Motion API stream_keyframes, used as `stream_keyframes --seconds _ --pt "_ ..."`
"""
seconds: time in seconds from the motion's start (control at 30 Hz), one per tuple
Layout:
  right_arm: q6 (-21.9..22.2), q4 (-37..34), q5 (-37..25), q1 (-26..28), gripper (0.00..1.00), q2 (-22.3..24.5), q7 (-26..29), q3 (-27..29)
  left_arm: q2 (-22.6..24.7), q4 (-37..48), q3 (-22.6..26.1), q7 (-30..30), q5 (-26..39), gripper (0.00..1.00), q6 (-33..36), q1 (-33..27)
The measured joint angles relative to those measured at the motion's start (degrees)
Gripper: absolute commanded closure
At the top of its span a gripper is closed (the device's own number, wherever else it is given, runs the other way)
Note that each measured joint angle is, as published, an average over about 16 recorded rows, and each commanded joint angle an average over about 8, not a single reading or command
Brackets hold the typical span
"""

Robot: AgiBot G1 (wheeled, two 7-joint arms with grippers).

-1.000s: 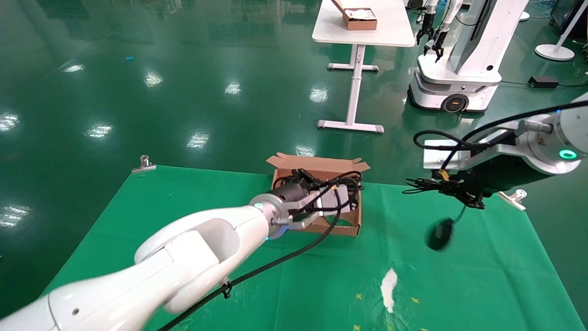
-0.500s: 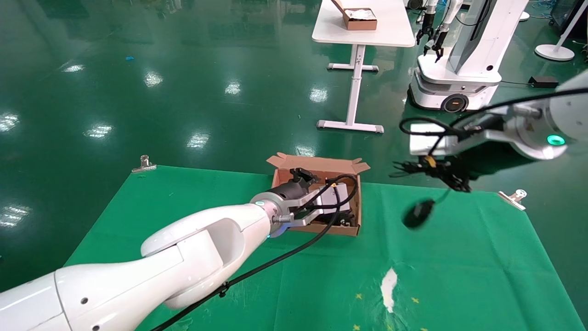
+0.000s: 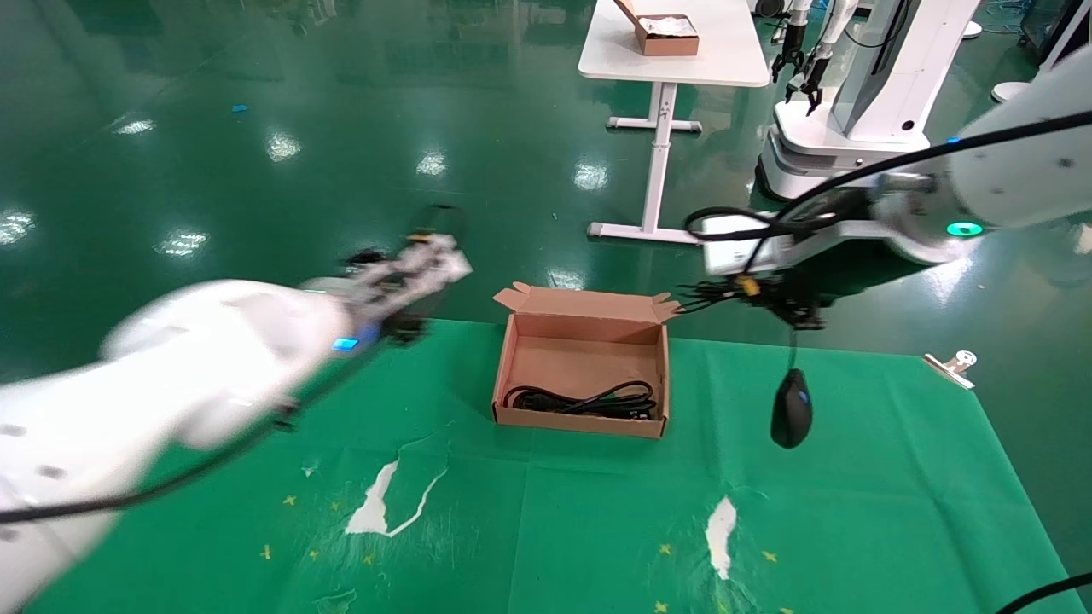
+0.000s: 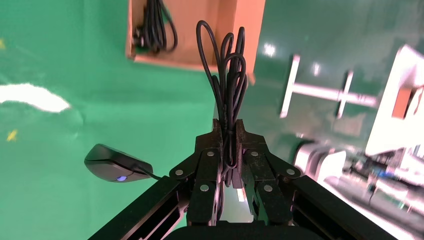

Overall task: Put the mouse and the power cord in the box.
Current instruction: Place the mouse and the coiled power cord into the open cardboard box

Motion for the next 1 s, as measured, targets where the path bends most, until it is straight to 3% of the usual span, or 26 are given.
stream_keyframes --seconds 0.23,0.5,0.7,0.87,0.9,1.0 --pt "7.7 -9.9 2.0 -0.5 1.00 -6.7 -8.3 0.2 -3.0 3.1 -0.4 3.0 -4.1 0.00 -0.1 -1.3" --pt "23.0 -20.8 6.6 -3.7 1.00 -13.5 -19.5 -0.8 -3.3 4.5 -0.5 5.6 -6.8 0.00 -0.6 -1.9" --pt "33.0 -23.6 11.9 -7.4 1.00 -15.1 -24.8 -3.6 -3.0 5.3 -0.5 6.6 -7.7 0.00 -0.9 -2.0" --pt "38.0 -24.2 16.2 -10.2 1.00 -15.2 -26.0 -6.7 -2.9 5.9 -0.5 7.2 -8.2 0.00 -1.2 -2.1" --pt "38.6 -24.4 17.0 -10.7 0.96 -15.2 -26.1 -7.3 -2.8 5.9 -0.5 7.3 -8.3 0.00 -1.2 -2.1" --pt "39.7 -25.2 18.9 -11.9 0.60 -15.2 -26.0 -8.8 -2.8 6.2 -0.5 7.5 -8.5 0.00 -1.3 -2.1"
